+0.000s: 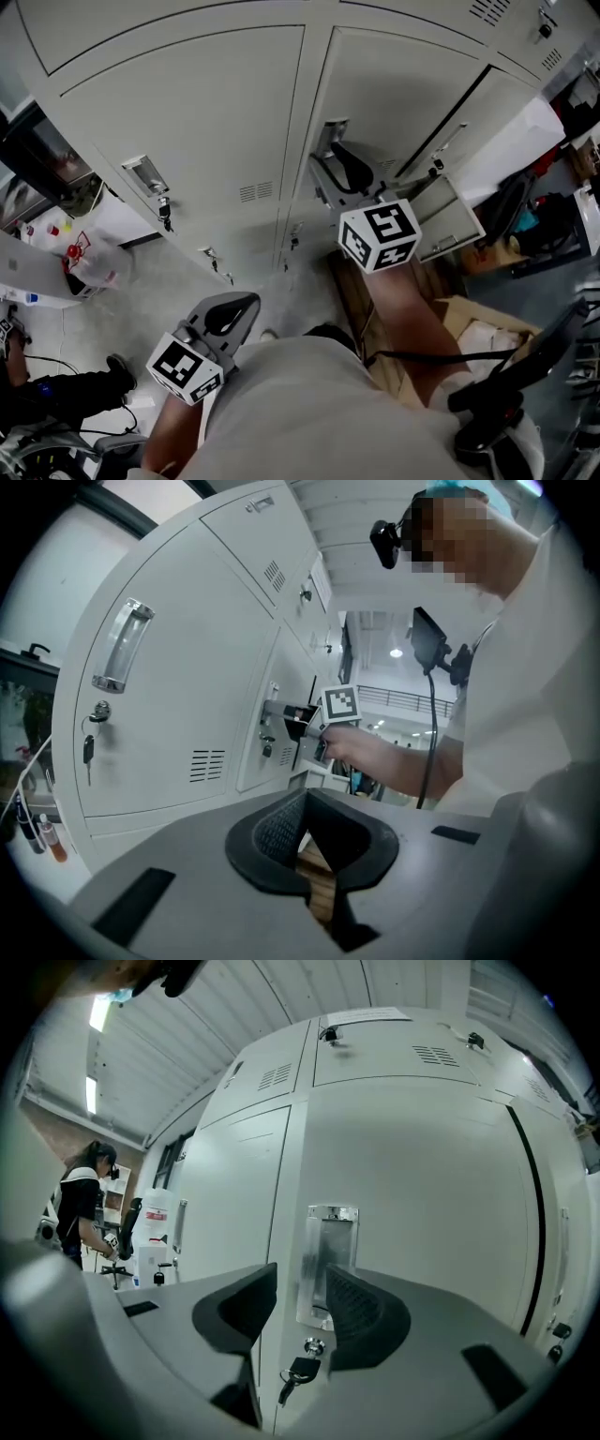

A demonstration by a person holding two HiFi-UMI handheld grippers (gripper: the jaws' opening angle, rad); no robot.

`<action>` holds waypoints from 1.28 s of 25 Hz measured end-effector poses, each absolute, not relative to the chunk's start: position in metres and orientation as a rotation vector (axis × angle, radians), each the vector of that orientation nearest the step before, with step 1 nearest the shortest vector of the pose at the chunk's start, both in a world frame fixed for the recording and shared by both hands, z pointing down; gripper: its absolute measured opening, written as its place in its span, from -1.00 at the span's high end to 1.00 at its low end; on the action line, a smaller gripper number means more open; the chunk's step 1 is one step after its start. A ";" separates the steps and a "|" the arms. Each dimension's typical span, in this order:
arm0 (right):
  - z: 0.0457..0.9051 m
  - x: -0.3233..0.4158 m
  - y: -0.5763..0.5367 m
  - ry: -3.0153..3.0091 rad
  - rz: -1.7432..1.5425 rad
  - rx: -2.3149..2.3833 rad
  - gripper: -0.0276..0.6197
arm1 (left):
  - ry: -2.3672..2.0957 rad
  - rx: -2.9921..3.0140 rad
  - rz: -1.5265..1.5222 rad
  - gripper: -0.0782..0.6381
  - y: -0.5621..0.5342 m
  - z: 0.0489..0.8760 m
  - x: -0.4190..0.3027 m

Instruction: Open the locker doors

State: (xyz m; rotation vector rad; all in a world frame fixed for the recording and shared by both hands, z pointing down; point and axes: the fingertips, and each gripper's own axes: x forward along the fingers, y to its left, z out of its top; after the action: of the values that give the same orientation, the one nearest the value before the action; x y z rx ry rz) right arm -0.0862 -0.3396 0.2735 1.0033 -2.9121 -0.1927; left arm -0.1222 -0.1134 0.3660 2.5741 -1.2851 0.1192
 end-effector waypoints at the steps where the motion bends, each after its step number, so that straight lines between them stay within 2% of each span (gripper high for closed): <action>1: 0.272 -0.088 -0.340 -2.908 -0.193 1.013 0.54 | -1.278 2.578 0.117 0.76 -0.112 0.366 -0.124; 16: 0.271 -0.104 -0.349 -2.856 -0.169 1.110 0.54 | -1.277 2.576 0.097 0.76 -0.098 0.370 -0.149; 32: 0.273 -0.074 -0.322 -2.854 -0.130 1.159 0.58 | -1.187 2.609 0.087 0.76 -0.094 0.370 -0.137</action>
State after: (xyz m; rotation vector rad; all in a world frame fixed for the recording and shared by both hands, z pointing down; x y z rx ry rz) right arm -0.0741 -0.3219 0.2727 1.1588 -2.8543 -0.1295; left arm -0.1369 -0.0942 0.3701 2.6094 -1.1867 0.0874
